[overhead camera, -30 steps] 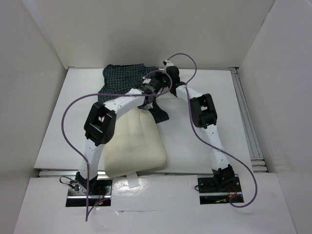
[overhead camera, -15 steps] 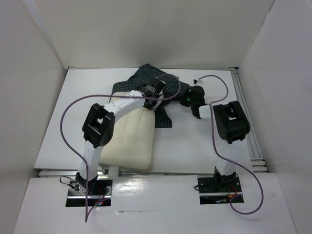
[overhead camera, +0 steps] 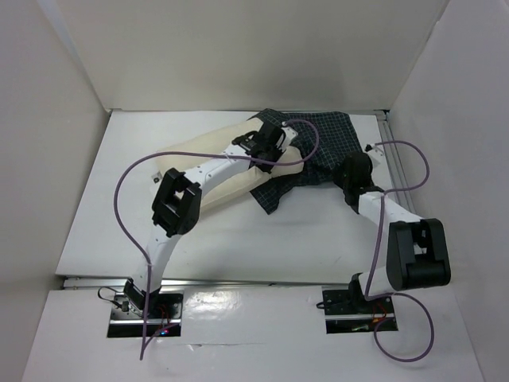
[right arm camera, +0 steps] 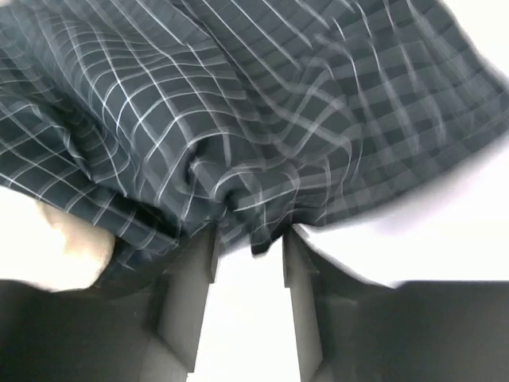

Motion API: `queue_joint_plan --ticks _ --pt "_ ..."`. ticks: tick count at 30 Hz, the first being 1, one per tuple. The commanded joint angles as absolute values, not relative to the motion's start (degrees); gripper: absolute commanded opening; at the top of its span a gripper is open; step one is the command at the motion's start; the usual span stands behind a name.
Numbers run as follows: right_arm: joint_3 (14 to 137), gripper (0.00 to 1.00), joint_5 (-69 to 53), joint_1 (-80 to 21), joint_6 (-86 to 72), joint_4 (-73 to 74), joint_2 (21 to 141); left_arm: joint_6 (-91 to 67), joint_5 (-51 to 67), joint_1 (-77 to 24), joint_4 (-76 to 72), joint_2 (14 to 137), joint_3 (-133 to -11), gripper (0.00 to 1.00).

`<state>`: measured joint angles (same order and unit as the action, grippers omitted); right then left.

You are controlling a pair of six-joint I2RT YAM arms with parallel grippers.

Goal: Put the pillow into the pillowcase

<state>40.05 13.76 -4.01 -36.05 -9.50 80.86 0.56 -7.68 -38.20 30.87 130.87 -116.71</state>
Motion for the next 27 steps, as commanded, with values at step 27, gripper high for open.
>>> queue_joint_plan --ticks 27 --pt "64.6 0.62 3.52 -15.12 -5.54 -13.97 106.79 -1.14 -16.69 -38.5 23.38 120.67 -100.29 0.0"
